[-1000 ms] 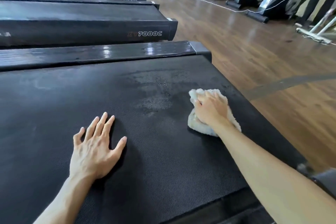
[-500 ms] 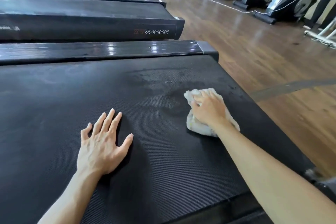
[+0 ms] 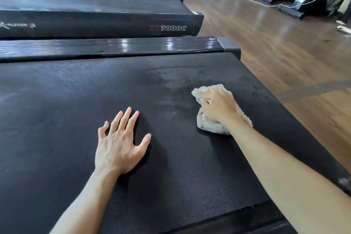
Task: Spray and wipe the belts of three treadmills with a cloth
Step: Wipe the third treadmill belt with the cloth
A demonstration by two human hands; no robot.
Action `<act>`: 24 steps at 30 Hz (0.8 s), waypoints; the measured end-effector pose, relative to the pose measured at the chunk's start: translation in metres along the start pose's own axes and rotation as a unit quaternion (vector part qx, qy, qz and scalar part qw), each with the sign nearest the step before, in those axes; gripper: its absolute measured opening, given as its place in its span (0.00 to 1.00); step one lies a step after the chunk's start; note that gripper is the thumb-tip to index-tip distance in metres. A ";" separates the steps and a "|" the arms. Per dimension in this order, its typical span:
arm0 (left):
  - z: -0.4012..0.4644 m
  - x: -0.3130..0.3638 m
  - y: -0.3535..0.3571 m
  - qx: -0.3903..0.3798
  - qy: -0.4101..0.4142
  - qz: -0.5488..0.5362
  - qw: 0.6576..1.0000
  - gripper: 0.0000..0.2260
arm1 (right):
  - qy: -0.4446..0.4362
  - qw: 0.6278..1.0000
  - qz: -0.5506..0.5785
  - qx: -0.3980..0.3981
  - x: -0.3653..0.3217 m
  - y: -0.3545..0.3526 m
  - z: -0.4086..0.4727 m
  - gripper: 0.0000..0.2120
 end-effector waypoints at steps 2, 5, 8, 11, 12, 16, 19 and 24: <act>0.000 0.000 -0.001 0.002 -0.001 0.000 1.000 0.38 | -0.016 1.000 -0.006 0.013 -0.032 0.010 0.014 0.12; 0.000 0.000 -0.001 0.004 -0.001 0.000 1.000 0.38 | -0.096 0.994 0.006 -0.048 -0.077 0.036 -0.001 0.19; 0.001 -0.001 0.000 0.003 0.001 -0.002 1.000 0.38 | -0.149 0.981 0.046 -0.118 -0.066 0.041 -0.042 0.23; 0.000 0.000 0.001 0.003 0.000 0.007 1.000 0.38 | -0.139 0.986 0.041 -0.078 -0.027 0.013 -0.058 0.21; 0.000 0.000 0.000 0.002 0.001 0.009 1.000 0.38 | -0.119 0.991 0.033 -0.056 -0.016 0.008 -0.046 0.17; 0.001 0.000 0.001 -0.001 0.003 0.011 1.000 0.38 | 0.003 0.998 0.056 -0.007 -0.031 0.019 0.006 0.08; 0.001 0.000 0.000 0.006 0.003 0.006 1.000 0.38 | -0.063 0.997 0.047 -0.028 -0.077 0.043 0.015 0.12; 0.000 0.000 -0.001 0.003 0.003 0.000 1.000 0.38 | -0.165 0.976 0.045 -0.132 -0.055 0.033 -0.047 0.16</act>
Point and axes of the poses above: each hand's wrist, its own z-axis towards the middle knuckle, its own y-axis out of the palm, x = y × z, the point moved 5 cm from there along z, towards the middle knuckle, and after that the axes turned 14 degrees about z, right-handed, at the moved point
